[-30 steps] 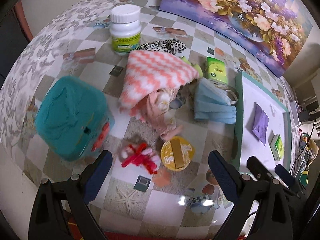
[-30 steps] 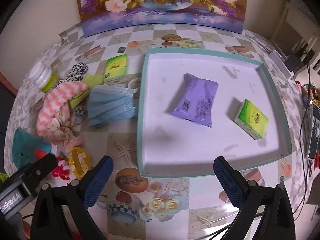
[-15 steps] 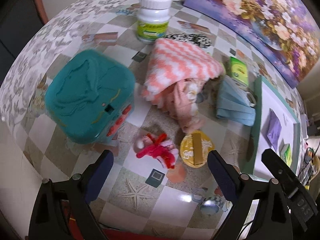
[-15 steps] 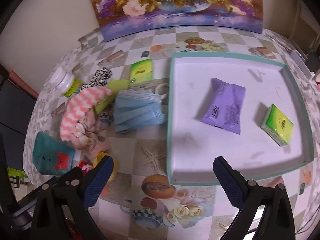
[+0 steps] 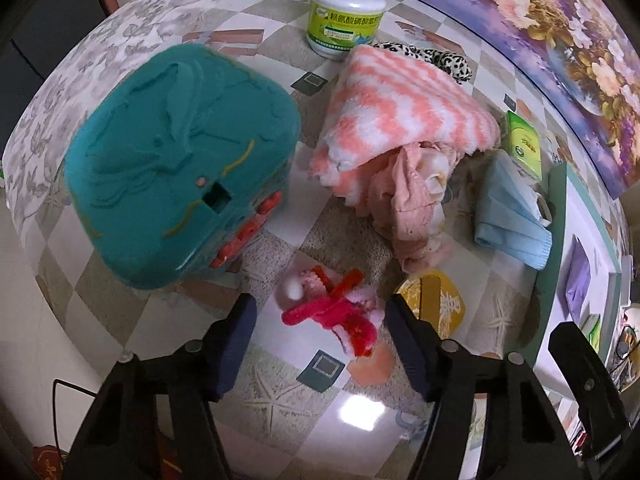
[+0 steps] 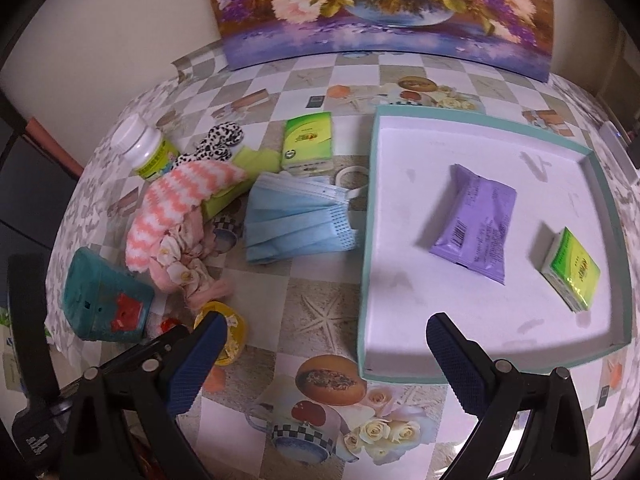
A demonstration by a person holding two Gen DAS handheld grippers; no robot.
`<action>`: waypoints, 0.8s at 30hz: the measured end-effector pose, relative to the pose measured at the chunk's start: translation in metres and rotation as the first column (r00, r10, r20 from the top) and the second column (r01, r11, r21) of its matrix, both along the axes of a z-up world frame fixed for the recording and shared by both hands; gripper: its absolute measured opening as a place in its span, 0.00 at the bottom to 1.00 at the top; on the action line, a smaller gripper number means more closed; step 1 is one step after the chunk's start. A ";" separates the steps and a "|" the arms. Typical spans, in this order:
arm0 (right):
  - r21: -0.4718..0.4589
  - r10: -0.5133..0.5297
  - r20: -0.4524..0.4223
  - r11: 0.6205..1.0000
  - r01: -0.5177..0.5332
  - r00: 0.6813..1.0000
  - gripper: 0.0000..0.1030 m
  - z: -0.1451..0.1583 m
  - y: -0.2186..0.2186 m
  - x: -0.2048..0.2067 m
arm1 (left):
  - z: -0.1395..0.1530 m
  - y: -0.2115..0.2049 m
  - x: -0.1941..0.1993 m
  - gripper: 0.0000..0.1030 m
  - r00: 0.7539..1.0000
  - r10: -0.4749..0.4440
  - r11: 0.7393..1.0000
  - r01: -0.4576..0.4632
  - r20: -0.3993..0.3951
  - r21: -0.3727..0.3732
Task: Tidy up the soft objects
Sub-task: 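Move the left tool back toward the red plush toy, then grasp the red plush toy with the left tool while the right tool grasps the yellow tin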
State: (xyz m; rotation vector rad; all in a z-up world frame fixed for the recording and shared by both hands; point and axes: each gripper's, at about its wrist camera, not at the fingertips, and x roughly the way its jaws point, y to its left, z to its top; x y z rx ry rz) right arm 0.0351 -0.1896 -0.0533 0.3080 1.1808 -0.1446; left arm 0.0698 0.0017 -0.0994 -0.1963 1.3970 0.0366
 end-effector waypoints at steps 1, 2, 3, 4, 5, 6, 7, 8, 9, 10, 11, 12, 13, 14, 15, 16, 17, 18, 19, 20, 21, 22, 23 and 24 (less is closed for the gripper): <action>-0.002 0.008 0.000 1.000 -0.008 1.000 0.98 0.000 0.002 0.001 | -0.003 0.000 0.001 0.63 1.000 0.004 1.000 -0.004 -0.005 -0.004; -0.005 0.013 0.001 1.000 -0.013 1.000 0.98 0.000 0.003 0.001 | -0.006 0.001 0.002 0.61 1.000 0.007 1.000 -0.007 -0.011 -0.007; -0.007 0.016 0.000 1.000 -0.016 1.000 0.98 0.000 0.003 0.002 | -0.009 0.002 0.003 0.58 1.000 0.011 1.000 -0.011 -0.019 -0.015; -0.010 0.019 -0.001 1.000 -0.019 1.000 0.98 0.000 0.004 0.002 | -0.010 0.003 0.003 0.57 1.000 0.015 1.000 -0.015 -0.019 -0.018; -0.012 0.023 -0.003 1.000 -0.023 1.000 0.98 -0.001 0.005 0.003 | -0.010 0.004 0.004 0.55 1.000 0.016 1.000 -0.016 -0.011 -0.013; -0.014 0.026 -0.004 1.000 -0.026 1.000 0.98 -0.001 0.006 0.003 | -0.010 0.004 0.006 0.50 1.000 0.017 1.000 -0.017 -0.005 -0.010; -0.015 0.028 -0.006 0.999 -0.028 1.000 0.98 -0.001 0.006 0.004 | -0.011 0.004 0.007 0.49 1.000 0.017 1.000 -0.017 -0.003 -0.009; -0.015 0.032 -0.007 0.999 -0.032 0.999 0.98 -0.002 0.007 0.005 | -0.011 0.003 0.008 0.49 1.000 0.016 1.000 -0.016 -0.001 -0.007; -0.014 0.035 -0.007 0.999 -0.035 0.999 0.98 -0.002 0.007 0.005 | -0.011 0.003 0.008 0.47 1.000 0.015 1.000 -0.015 0.000 -0.005; -0.013 0.039 -0.006 0.999 -0.040 0.999 0.98 -0.003 0.008 0.005 | -0.011 0.003 0.008 0.46 1.000 0.016 1.000 -0.016 0.002 -0.007; -0.012 0.046 -0.006 0.999 -0.046 0.999 0.98 -0.003 0.009 0.005 | -0.011 0.003 0.008 0.46 1.000 0.018 1.000 -0.018 0.003 -0.010; -0.012 0.051 -0.007 0.999 -0.051 0.999 0.98 -0.004 0.010 0.006 | -0.010 0.002 0.007 0.45 1.000 0.022 1.000 -0.022 0.003 -0.015; -0.012 0.055 -0.007 0.998 -0.055 0.998 0.98 -0.005 0.011 0.006 | -0.009 0.002 0.006 0.45 1.000 0.027 0.999 -0.027 0.004 -0.020; -0.011 0.062 -0.009 0.998 -0.062 0.998 0.98 -0.005 0.013 0.007 | -0.009 0.003 0.005 0.45 0.999 0.033 0.999 -0.032 0.004 -0.025; -0.011 0.067 -0.009 0.998 -0.067 0.998 0.98 -0.006 0.014 0.007 | -0.009 0.004 0.004 0.45 0.999 0.037 0.999 -0.037 0.004 -0.027; -0.011 0.072 -0.011 0.997 -0.072 0.997 0.98 -0.007 0.015 0.007 | -0.010 0.004 0.003 0.45 0.999 0.039 0.999 -0.039 0.004 -0.029; -0.012 0.077 -0.012 0.997 -0.077 0.997 0.98 -0.008 0.016 0.008 | -0.010 0.005 0.000 0.45 0.999 0.041 0.999 -0.040 0.004 -0.030; -0.011 0.082 -0.012 0.997 -0.082 0.997 0.98 -0.009 0.017 0.008 | -0.010 0.006 -0.002 0.44 0.999 0.040 0.999 -0.040 0.003 -0.029; -0.010 0.085 -0.012 0.996 -0.085 0.996 0.98 -0.009 0.018 0.008 | -0.010 0.007 -0.003 0.44 0.999 0.039 0.999 -0.039 0.003 -0.028; -0.008 0.088 -0.012 0.996 -0.088 0.996 0.98 -0.009 0.018 0.007 | -0.010 0.007 -0.003 0.41 0.999 0.039 0.999 -0.039 0.001 -0.027; -0.007 0.091 -0.011 0.996 -0.091 0.996 0.98 -0.009 0.018 0.007 | -0.010 0.008 -0.004 0.38 0.999 0.042 0.999 -0.042 0.001 -0.031; -0.005 0.096 -0.011 0.995 -0.096 0.995 0.98 -0.010 0.019 0.007 | -0.011 0.009 -0.006 0.36 0.999 0.048 0.998 -0.048 0.000 -0.041; -0.005 0.100 -0.011 0.995 -0.100 0.995 0.98 -0.010 0.019 0.007 | -0.009 0.011 -0.006 0.32 0.999 0.052 0.997 -0.052 -0.002 -0.051; -0.006 0.105 -0.012 0.994 -0.105 0.994 0.98 -0.011 0.020 0.007 | -0.009 0.014 -0.007 0.29 0.998 0.060 0.996 -0.060 -0.004 -0.067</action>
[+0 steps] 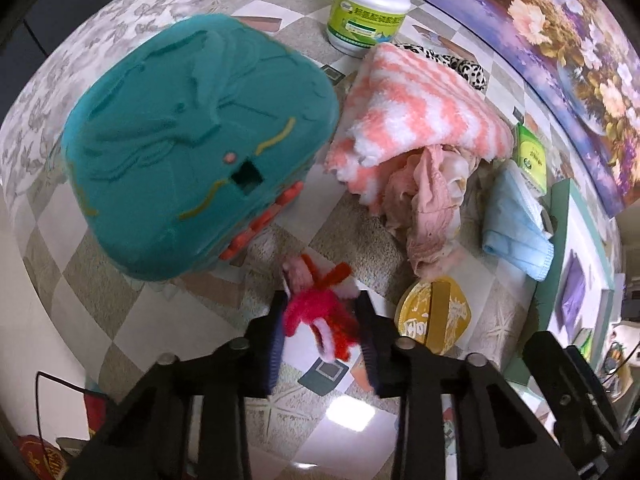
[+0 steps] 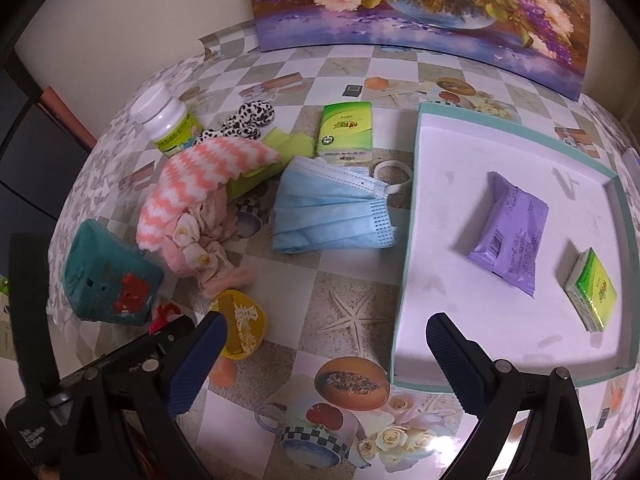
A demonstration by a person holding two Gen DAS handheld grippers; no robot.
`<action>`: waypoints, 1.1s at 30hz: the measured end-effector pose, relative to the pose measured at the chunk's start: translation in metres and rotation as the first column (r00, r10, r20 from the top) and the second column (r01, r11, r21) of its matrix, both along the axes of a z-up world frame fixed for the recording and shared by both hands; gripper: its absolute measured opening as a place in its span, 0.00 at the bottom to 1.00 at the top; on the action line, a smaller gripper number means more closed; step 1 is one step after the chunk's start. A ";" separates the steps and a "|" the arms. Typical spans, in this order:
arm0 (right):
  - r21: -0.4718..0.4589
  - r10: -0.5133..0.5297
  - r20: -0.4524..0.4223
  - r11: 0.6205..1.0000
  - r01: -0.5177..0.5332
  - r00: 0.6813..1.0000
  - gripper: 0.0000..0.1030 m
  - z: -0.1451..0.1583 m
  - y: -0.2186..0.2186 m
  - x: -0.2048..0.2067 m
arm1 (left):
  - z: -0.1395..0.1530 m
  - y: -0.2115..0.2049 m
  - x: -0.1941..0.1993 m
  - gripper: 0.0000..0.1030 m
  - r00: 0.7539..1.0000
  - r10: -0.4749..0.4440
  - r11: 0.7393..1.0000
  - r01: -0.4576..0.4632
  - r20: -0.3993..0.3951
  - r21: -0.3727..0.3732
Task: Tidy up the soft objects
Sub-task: 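Grasp the red plush toy with the left tool while the right tool grasps the yellow tin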
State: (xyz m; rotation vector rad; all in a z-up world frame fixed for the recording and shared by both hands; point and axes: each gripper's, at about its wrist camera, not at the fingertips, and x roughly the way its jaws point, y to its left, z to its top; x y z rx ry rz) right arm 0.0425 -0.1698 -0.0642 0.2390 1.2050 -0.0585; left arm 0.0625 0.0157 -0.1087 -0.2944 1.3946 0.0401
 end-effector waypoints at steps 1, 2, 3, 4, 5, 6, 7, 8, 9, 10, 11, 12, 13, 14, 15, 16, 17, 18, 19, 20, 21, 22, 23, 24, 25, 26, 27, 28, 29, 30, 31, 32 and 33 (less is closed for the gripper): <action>-0.002 0.007 -0.002 1.000 -0.007 1.000 0.98 -0.001 0.002 0.000 | -0.001 0.003 -0.001 0.29 1.000 0.006 1.000 -0.006 -0.001 -0.009; -0.006 0.023 -0.002 1.000 -0.023 1.000 0.98 -0.002 0.005 0.001 | -0.001 0.008 -0.003 0.29 1.000 0.015 1.000 -0.015 -0.004 -0.016; -0.010 0.036 -0.001 0.999 -0.036 0.999 0.98 -0.002 0.007 0.001 | -0.001 0.011 -0.003 0.29 1.000 0.021 1.000 -0.022 -0.007 -0.021; -0.019 0.056 -0.001 0.998 -0.056 0.998 0.97 -0.003 0.011 0.001 | -0.002 0.013 -0.004 0.28 1.000 0.029 0.999 -0.029 -0.009 -0.027; -0.024 0.070 -0.002 0.997 -0.070 0.998 0.96 -0.004 0.014 0.001 | -0.002 0.017 -0.005 0.28 0.999 0.038 0.999 -0.038 -0.012 -0.033; -0.028 0.083 -0.002 0.996 -0.083 0.997 0.96 -0.005 0.016 0.002 | -0.002 0.021 -0.006 0.28 0.999 0.047 0.998 -0.047 -0.016 -0.038; -0.033 0.103 -0.006 0.994 -0.103 0.995 0.96 -0.006 0.020 0.003 | -0.002 0.023 -0.006 0.28 0.998 0.056 0.998 -0.057 -0.018 -0.041; -0.037 0.116 -0.011 0.993 -0.116 0.993 0.95 -0.008 0.023 0.003 | -0.003 0.027 -0.007 0.28 0.998 0.067 0.997 -0.068 -0.020 -0.046; -0.042 0.129 -0.016 0.991 -0.129 0.992 0.95 -0.010 0.025 0.004 | -0.003 0.031 -0.007 0.28 0.997 0.079 0.995 -0.080 -0.024 -0.051; -0.045 0.138 -0.020 0.989 -0.139 0.990 0.95 -0.011 0.027 0.004 | -0.004 0.034 -0.008 0.28 0.996 0.087 0.995 -0.089 -0.026 -0.055; -0.050 0.151 -0.028 0.987 -0.152 0.988 0.95 -0.014 0.030 0.005 | -0.005 0.038 -0.009 0.28 0.995 0.100 0.993 -0.102 -0.028 -0.061; -0.053 0.166 -0.037 0.984 -0.168 0.985 0.95 -0.017 0.033 0.006 | -0.005 0.040 -0.009 0.28 0.994 0.108 0.992 -0.110 -0.030 -0.063; -0.055 0.178 -0.046 0.982 -0.181 0.983 0.95 -0.020 0.036 0.007 | -0.006 0.043 -0.008 0.28 0.993 0.115 0.991 -0.116 -0.031 -0.066; -0.060 0.192 -0.058 0.979 -0.195 0.980 0.94 -0.023 0.039 0.008 | -0.004 0.045 -0.008 0.28 0.992 0.122 0.990 -0.124 -0.033 -0.068; -0.066 0.204 -0.068 0.976 -0.209 0.977 0.94 -0.026 0.042 0.009 | -0.004 0.046 -0.008 0.28 0.991 0.128 0.989 -0.130 -0.033 -0.072; -0.074 0.224 -0.083 0.970 -0.230 0.971 0.93 -0.030 0.047 0.010 | -0.004 0.048 -0.009 0.28 0.991 0.129 0.989 -0.132 -0.033 -0.075; -0.076 0.237 -0.092 0.967 -0.244 0.967 0.92 -0.033 0.049 0.011 | -0.005 0.049 -0.009 0.28 0.991 0.131 0.988 -0.133 -0.034 -0.077; -0.080 0.248 -0.099 0.963 -0.256 0.964 0.92 -0.035 0.052 0.011 | -0.005 0.050 -0.010 0.28 0.991 0.131 0.988 -0.133 -0.033 -0.078; -0.091 0.264 -0.108 0.957 -0.274 0.958 0.91 -0.038 0.056 0.012 | -0.004 0.051 -0.011 0.28 0.991 0.130 0.988 -0.132 -0.033 -0.079; -0.097 0.274 -0.113 0.954 -0.285 0.955 0.90 -0.040 0.059 0.013 | -0.004 0.051 -0.012 0.28 0.991 0.128 0.988 -0.131 -0.033 -0.080; -0.104 0.288 -0.119 0.948 -0.300 0.950 0.89 -0.042 0.062 0.013 | -0.005 0.051 -0.012 0.28 0.991 0.128 0.988 -0.131 -0.034 -0.081; -0.112 0.297 -0.125 0.944 -0.311 0.947 0.88 -0.044 0.065 0.014 | -0.005 0.050 -0.012 0.28 0.991 0.129 0.988 -0.132 -0.034 -0.083; -0.116 0.306 -0.129 0.940 -0.321 0.943 0.88 -0.045 0.067 0.014 | -0.004 0.050 -0.012 0.28 0.991 0.130 0.988 -0.133 -0.035 -0.084; -0.118 0.313 -0.128 0.938 -0.327 0.941 0.87 -0.046 0.070 0.014 | -0.003 0.050 -0.012 0.28 0.991 0.130 0.987 -0.133 -0.035 -0.085; -0.121 0.322 -0.128 0.934 -0.336 0.938 0.86 -0.047 0.072 0.015 | -0.003 0.050 -0.012 0.28 0.991 0.129 0.988 -0.132 -0.035 -0.085; -0.127 0.331 -0.127 0.929 -0.347 0.935 0.85 -0.048 0.075 0.015 | -0.003 0.050 -0.011 0.28 0.991 0.128 0.988 -0.131 -0.035 -0.085; -0.129 0.338 -0.127 0.926 -0.354 0.932 0.85 -0.048 0.077 0.015 | -0.003 0.050 -0.011 0.28 0.991 0.127 0.988 -0.129 -0.035 -0.084; -0.128 0.349 -0.127 0.922 -0.364 0.929 0.83 -0.049 0.080 0.015 | -0.003 0.048 -0.011 0.28 0.991 0.126 0.988 -0.129 -0.035 -0.084; -0.129 0.357 -0.128 0.919 -0.372 0.925 0.81 -0.050 0.082 0.016 | -0.003 0.048 -0.010 0.28 0.991 0.126 0.988 -0.129 -0.036 -0.085; -0.132 0.361 -0.130 0.917 -0.377 0.923 0.80 -0.050 0.084 0.016 | -0.003 0.048 -0.010 0.28 0.991 0.127 0.988 -0.130 -0.036 -0.087; -0.134 0.366 -0.133 0.914 -0.383 0.921 0.79 -0.051 0.086 0.015 | -0.003 0.048 -0.010 0.28 0.991 0.129 0.987 -0.132 -0.037 -0.088; -0.133 0.371 -0.133 0.912 -0.387 0.919 0.77 -0.051 0.087 0.015 | -0.002 0.048 -0.010 0.28 0.991 0.131 0.987 -0.134 -0.037 -0.089; -0.130 0.373 -0.132 0.912 -0.389 0.918 0.75 -0.052 0.090 0.015 | -0.002 0.048 -0.010 0.28 0.991 0.132 0.987 -0.134 -0.037 -0.089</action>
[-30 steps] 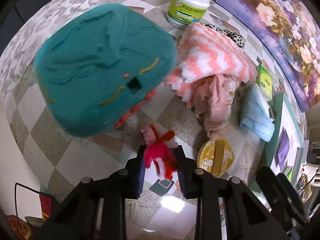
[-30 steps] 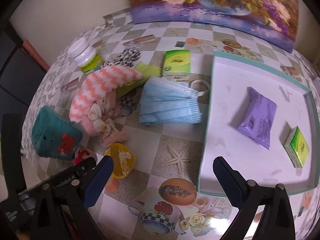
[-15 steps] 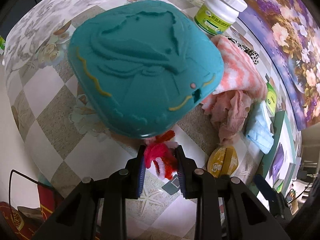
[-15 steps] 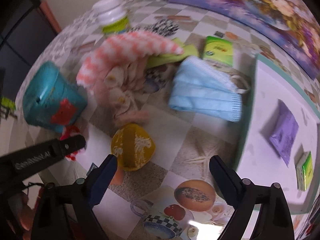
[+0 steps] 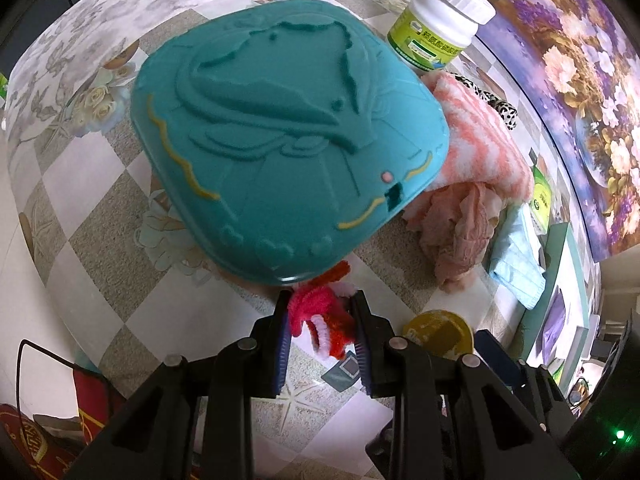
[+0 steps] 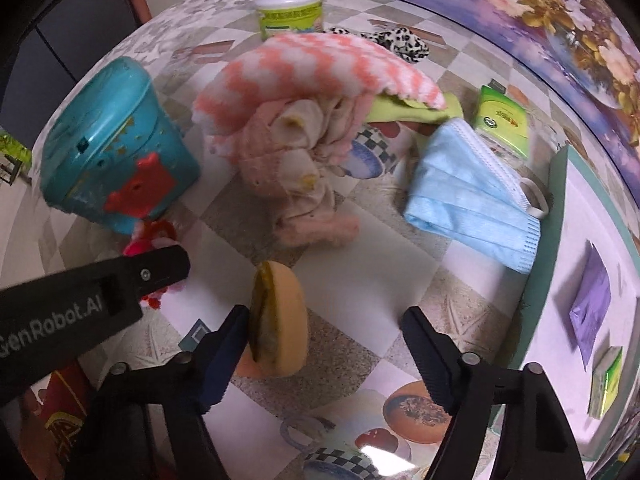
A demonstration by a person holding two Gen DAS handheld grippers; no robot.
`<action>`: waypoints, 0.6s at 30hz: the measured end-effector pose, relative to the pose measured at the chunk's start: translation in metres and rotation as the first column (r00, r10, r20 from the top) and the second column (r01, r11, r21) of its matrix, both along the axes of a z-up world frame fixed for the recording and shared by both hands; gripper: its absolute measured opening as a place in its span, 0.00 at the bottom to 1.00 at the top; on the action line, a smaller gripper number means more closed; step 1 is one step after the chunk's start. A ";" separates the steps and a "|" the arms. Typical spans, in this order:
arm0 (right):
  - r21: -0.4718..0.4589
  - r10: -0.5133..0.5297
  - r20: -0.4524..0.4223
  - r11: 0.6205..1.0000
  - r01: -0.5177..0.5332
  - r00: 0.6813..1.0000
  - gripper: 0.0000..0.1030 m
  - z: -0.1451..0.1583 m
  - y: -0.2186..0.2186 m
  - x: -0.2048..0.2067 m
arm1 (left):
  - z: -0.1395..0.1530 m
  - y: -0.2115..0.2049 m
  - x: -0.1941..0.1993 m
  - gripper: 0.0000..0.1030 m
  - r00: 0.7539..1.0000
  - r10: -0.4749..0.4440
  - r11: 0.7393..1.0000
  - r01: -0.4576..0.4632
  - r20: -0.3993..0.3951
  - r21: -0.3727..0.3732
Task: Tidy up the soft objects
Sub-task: 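Grasp the red plush toy with the left tool while the right tool grasps the yellow tin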
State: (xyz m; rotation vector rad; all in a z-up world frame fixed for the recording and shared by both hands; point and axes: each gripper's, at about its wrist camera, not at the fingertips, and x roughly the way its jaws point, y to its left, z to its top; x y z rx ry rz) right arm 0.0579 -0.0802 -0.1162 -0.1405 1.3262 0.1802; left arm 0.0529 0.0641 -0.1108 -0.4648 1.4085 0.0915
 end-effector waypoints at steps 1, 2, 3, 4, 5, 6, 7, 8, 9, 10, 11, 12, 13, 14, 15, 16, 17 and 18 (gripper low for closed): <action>0.005 0.002 0.003 1.000 -0.002 1.000 0.73 0.000 0.001 0.000 | 0.000 0.000 0.000 0.28 1.000 0.000 1.000 0.000 0.000 0.001; 0.013 0.004 0.007 1.000 -0.004 1.000 0.71 0.001 0.001 0.000 | 0.001 0.000 0.000 0.28 1.000 -0.001 1.000 0.001 0.000 0.002; 0.025 0.005 0.011 1.000 -0.005 1.000 0.67 0.002 0.002 -0.001 | 0.001 -0.001 0.000 0.28 1.000 -0.002 1.000 0.002 0.000 0.003; 0.036 0.007 0.013 0.999 -0.007 1.000 0.63 0.004 0.003 0.001 | 0.001 -0.001 0.000 0.28 1.000 -0.002 1.000 0.002 0.000 0.004; 0.045 0.009 0.016 0.999 -0.010 1.000 0.57 0.005 0.003 0.000 | 0.002 -0.001 0.000 0.28 1.000 -0.003 1.000 0.003 0.000 0.004; 0.059 0.012 0.017 0.998 -0.013 1.000 0.54 0.006 0.004 0.000 | 0.002 -0.001 0.000 0.28 1.000 -0.003 1.000 0.003 0.000 0.003; 0.077 0.014 0.016 0.997 -0.016 1.000 0.46 0.006 0.004 0.000 | 0.002 -0.001 0.000 0.28 1.000 -0.001 1.000 0.001 0.000 0.004; 0.089 0.015 0.017 0.996 -0.017 1.000 0.43 0.008 0.006 0.001 | 0.002 -0.001 0.000 0.28 1.000 -0.001 1.000 0.001 0.000 0.005; 0.087 0.015 0.018 0.996 -0.017 1.000 0.43 0.010 0.009 0.002 | 0.003 -0.002 0.000 0.28 1.000 -0.001 1.000 0.001 0.000 0.005; 0.088 0.016 0.018 0.996 -0.017 1.000 0.41 0.010 0.009 0.003 | 0.003 -0.002 0.000 0.28 1.000 0.002 1.000 -0.002 -0.001 0.006; 0.094 0.013 0.017 0.996 -0.014 1.000 0.40 0.011 0.009 0.003 | 0.004 -0.003 0.000 0.28 1.000 0.000 1.000 0.000 -0.001 0.007; 0.096 0.010 0.017 0.995 -0.012 1.000 0.40 0.011 0.009 0.003 | 0.004 -0.004 0.000 0.28 1.000 -0.001 1.000 0.001 -0.001 0.008; 0.099 0.004 0.018 0.995 -0.006 1.000 0.39 0.013 0.008 0.002 | 0.004 -0.005 0.000 0.28 1.000 -0.001 1.000 0.001 -0.001 0.008; 0.102 -0.008 0.020 0.995 0.006 1.000 0.39 0.014 0.005 0.001 | 0.004 -0.006 0.000 0.28 1.000 -0.003 1.000 0.003 -0.001 0.008; 0.106 -0.016 0.019 0.994 0.014 1.000 0.39 0.015 0.001 0.004 | 0.005 -0.007 0.000 0.28 1.000 -0.006 1.000 0.006 -0.001 0.008; 0.116 -0.029 0.016 0.993 0.027 0.999 0.39 0.016 -0.003 0.004 | 0.005 -0.007 0.000 0.28 1.000 -0.010 1.000 0.010 0.000 0.008; 0.128 -0.045 0.010 0.991 0.044 0.999 0.37 0.016 -0.007 0.004 | 0.005 -0.009 0.001 0.28 1.000 -0.016 1.000 0.016 0.002 0.009; 0.131 -0.052 0.009 0.990 0.051 0.999 0.35 0.017 -0.012 0.005 | 0.006 -0.010 0.001 0.28 1.000 -0.021 1.000 0.021 0.004 0.010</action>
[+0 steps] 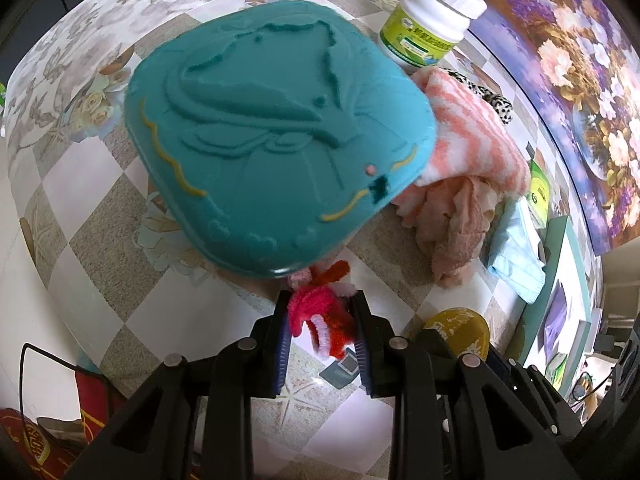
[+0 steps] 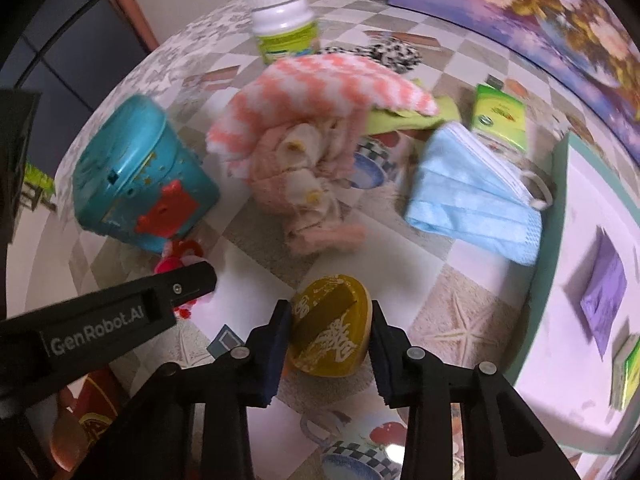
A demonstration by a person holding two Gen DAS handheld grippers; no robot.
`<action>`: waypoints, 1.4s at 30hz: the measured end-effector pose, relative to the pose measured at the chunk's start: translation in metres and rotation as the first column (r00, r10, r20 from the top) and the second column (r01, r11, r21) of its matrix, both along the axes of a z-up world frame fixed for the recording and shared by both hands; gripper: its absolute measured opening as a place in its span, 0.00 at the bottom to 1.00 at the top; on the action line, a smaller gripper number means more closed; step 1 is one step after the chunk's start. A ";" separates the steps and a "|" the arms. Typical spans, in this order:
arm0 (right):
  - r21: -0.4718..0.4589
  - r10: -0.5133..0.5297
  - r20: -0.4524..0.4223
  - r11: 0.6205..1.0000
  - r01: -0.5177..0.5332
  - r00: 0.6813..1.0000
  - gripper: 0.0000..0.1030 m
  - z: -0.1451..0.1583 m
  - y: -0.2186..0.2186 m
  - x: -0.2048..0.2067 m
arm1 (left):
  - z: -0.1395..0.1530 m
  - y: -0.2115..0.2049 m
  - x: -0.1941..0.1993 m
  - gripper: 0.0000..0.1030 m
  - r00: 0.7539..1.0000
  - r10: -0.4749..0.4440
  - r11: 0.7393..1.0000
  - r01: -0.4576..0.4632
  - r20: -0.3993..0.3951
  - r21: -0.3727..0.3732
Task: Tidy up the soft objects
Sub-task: 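Grasp the red plush toy with the left tool while the right tool grasps the yellow tin, then carry the plush toy and yellow tin into the tray and release both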
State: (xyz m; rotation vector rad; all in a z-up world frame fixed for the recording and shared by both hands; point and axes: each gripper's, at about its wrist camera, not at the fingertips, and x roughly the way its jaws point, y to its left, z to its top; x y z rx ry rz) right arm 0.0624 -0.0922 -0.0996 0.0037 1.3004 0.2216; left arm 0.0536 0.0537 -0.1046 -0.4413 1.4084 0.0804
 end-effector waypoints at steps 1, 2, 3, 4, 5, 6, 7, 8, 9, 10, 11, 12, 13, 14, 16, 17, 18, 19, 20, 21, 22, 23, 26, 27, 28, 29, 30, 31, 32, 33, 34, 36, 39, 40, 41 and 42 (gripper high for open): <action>0.014 -0.010 -0.002 1.000 0.010 1.000 0.32 0.001 -0.003 0.000 | 0.001 -0.001 0.000 0.28 1.000 -0.005 1.000 0.005 0.002 0.000; 0.022 -0.018 0.002 1.000 0.018 1.000 0.30 0.003 -0.007 0.000 | 0.003 -0.002 0.000 0.28 1.000 -0.012 1.000 0.012 0.006 0.000; 0.023 -0.023 0.006 0.999 0.022 1.000 0.30 0.005 -0.009 0.000 | 0.005 -0.004 0.000 0.28 1.000 -0.017 1.000 0.017 0.010 0.002; 0.029 -0.029 0.011 0.999 0.029 1.000 0.27 0.007 -0.011 -0.001 | 0.007 -0.005 0.001 0.28 1.000 -0.023 1.000 0.023 0.015 0.005; 0.035 -0.033 0.011 0.999 0.033 0.999 0.26 0.008 -0.013 -0.002 | 0.009 -0.007 0.001 0.28 0.999 -0.029 1.000 0.029 0.019 0.008; 0.041 -0.039 0.007 0.998 0.038 0.999 0.25 0.009 -0.015 -0.002 | 0.010 -0.009 0.001 0.28 0.999 -0.036 0.999 0.035 0.023 0.011; 0.044 -0.040 0.005 0.998 0.040 0.999 0.25 0.009 -0.018 -0.007 | 0.012 -0.011 0.001 0.28 0.999 -0.039 0.999 0.039 0.025 0.011; 0.050 -0.043 0.003 0.998 0.042 0.999 0.23 0.010 -0.020 -0.008 | 0.012 -0.012 0.000 0.28 0.999 -0.042 0.999 0.042 0.026 0.011; 0.053 -0.043 0.005 0.998 0.043 0.999 0.22 0.008 -0.019 -0.011 | 0.013 -0.013 0.000 0.28 0.999 -0.044 0.999 0.044 0.027 0.012; 0.056 -0.044 0.010 0.998 0.043 0.999 0.20 0.010 -0.019 -0.013 | 0.014 -0.014 0.000 0.28 0.999 -0.046 0.999 0.046 0.028 0.013; 0.060 -0.050 0.016 0.997 0.049 0.999 0.20 0.012 -0.021 -0.014 | 0.015 -0.015 0.000 0.28 0.998 -0.048 0.999 0.048 0.030 0.014; 0.067 -0.057 0.021 0.996 0.056 0.998 0.20 0.015 -0.024 -0.015 | 0.017 -0.016 0.001 0.28 0.998 -0.051 0.999 0.051 0.033 0.013; 0.073 -0.064 0.024 0.995 0.062 0.998 0.20 0.018 -0.027 -0.018 | 0.019 -0.017 0.001 0.28 0.998 -0.054 0.998 0.053 0.036 0.014; 0.083 -0.077 0.031 0.994 0.074 0.997 0.20 0.021 -0.030 -0.018 | 0.021 -0.016 0.001 0.28 0.997 -0.060 0.998 0.059 0.042 0.015; 0.103 -0.100 0.042 0.990 0.095 0.994 0.20 0.026 -0.036 -0.018 | 0.024 -0.018 0.000 0.28 0.996 -0.072 0.997 0.072 0.049 0.012; 0.113 -0.119 0.049 0.987 0.113 0.992 0.20 0.029 -0.042 -0.019 | 0.027 -0.020 0.000 0.28 0.995 -0.079 0.997 0.078 0.055 0.007; 0.120 -0.139 0.060 0.984 0.131 0.989 0.20 0.034 -0.048 -0.021 | 0.031 -0.022 -0.001 0.28 0.994 -0.086 0.996 0.087 0.062 0.001; 0.129 -0.158 0.074 0.981 0.148 0.985 0.20 0.039 -0.054 -0.023 | 0.035 -0.026 -0.001 0.28 0.993 -0.095 0.995 0.095 0.069 -0.002; 0.133 -0.177 0.089 0.977 0.164 0.980 0.20 0.044 -0.058 -0.024 | 0.042 -0.031 0.000 0.28 0.991 -0.108 0.994 0.109 0.084 -0.002; 0.139 -0.198 0.104 0.973 0.183 0.975 0.20 0.050 -0.065 -0.026 | 0.048 -0.037 0.000 0.28 0.988 -0.122 0.992 0.123 0.098 0.001; 0.152 -0.226 0.118 0.966 0.207 0.967 0.20 0.055 -0.074 -0.028 | 0.053 -0.042 -0.001 0.28 0.985 -0.134 0.991 0.135 0.109 0.003; 0.162 -0.267 0.133 0.956 0.245 0.955 0.20 0.061 -0.085 -0.031 | 0.060 -0.050 0.000 0.28 0.980 -0.155 0.988 0.155 0.126 0.006; 0.146 -0.360 0.155 0.929 0.339 0.920 0.20 0.069 -0.110 -0.036 | 0.077 -0.078 0.003 0.28 0.961 -0.227 0.974 0.227 0.159 0.023; 0.142 -0.388 0.159 0.919 0.368 0.908 0.20 0.071 -0.119 -0.039 | 0.081 -0.090 0.003 0.28 0.952 -0.258 0.966 0.256 0.167 0.033; 0.134 -0.431 0.166 0.901 0.412 0.887 0.20 0.073 -0.133 -0.043 | 0.084 -0.101 0.003 0.28 0.942 -0.286 0.958 0.283 0.174 0.043; 0.130 -0.457 0.170 0.888 0.440 0.873 0.20 0.075 -0.143 -0.046 | 0.089 -0.117 0.004 0.28 0.930 -0.322 0.947 0.317 0.179 0.057; 0.129 -0.485 0.170 0.874 0.468 0.858 0.20 0.075 -0.151 -0.047 | 0.092 -0.130 0.003 0.28 0.918 -0.352 0.936 0.345 0.181 0.067; 0.134 -0.518 0.165 0.855 0.501 0.839 0.20 0.076 -0.163 -0.051 | 0.093 -0.139 0.003 0.28 0.908 -0.376 0.927 0.369 0.182 0.072; 0.149 -0.562 0.150 0.826 0.543 0.813 0.20 0.074 -0.179 -0.057 | 0.094 -0.151 0.002 0.28 0.896 -0.404 0.915 0.397 0.184 0.074; 0.156 -0.581 0.142 0.813 0.561 0.802 0.20 0.071 -0.186 -0.059 | 0.095 -0.163 0.001 0.28 0.884 -0.430 0.903 0.423 0.185 0.079; 0.162 -0.607 0.130 0.793 0.587 0.784 0.20 0.068 -0.195 -0.063 | 0.095 -0.173 -0.002 0.28 0.872 -0.453 0.891 0.445 0.185 0.085; 0.158 -0.651 0.107 0.757 0.634 0.751 0.20 0.062 -0.215 -0.072 | 0.093 -0.197 -0.006 0.29 0.846 -0.500 0.866 0.492 0.184 0.091; 0.121 -0.710 0.074 0.704 0.700 0.701 0.20 0.051 -0.237 -0.083 | 0.086 -0.226 -0.009 0.29 0.807 -0.564 0.825 0.558 0.176 0.087; 0.115 -0.727 0.063 0.686 0.718 0.684 0.20 0.048 -0.245 -0.087 | 0.083 -0.234 -0.008 0.29 0.798 -0.578 0.816 0.572 0.173 0.086; 0.123 -0.737 0.053 0.675 0.728 0.674 0.20 0.046 -0.250 -0.089 | 0.079 -0.245 -0.010 0.29 0.785 -0.596 0.802 0.591 0.170 0.083; 0.133 -0.746 0.043 0.663 0.736 0.664 0.20 0.044 -0.254 -0.092 | 0.075 -0.252 -0.011 0.30 0.775 -0.609 0.792 0.605 0.169 0.080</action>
